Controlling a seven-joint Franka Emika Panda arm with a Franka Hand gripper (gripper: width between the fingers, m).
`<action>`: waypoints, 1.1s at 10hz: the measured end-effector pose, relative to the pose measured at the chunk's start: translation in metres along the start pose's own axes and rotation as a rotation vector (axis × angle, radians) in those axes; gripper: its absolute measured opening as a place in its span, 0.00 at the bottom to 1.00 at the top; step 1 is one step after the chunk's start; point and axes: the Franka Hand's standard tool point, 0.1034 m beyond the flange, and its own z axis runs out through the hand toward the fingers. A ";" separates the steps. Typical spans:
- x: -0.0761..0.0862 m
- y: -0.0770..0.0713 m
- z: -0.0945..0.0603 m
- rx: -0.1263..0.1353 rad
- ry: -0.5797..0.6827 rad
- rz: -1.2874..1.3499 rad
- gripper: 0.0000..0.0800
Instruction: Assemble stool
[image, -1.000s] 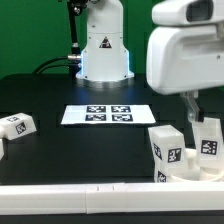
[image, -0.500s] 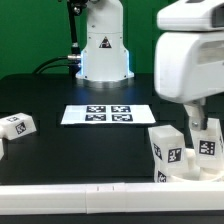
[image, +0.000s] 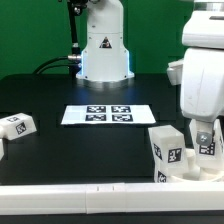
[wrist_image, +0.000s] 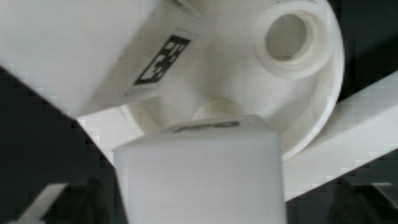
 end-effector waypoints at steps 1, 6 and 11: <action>0.000 0.000 0.000 0.001 0.000 0.045 0.68; 0.000 0.001 0.002 0.010 0.003 0.623 0.42; 0.001 -0.001 0.002 0.060 0.001 1.111 0.42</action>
Offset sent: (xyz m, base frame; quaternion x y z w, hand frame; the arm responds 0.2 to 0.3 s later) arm 0.0000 0.0000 0.0000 0.0000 0.0000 0.1296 0.9916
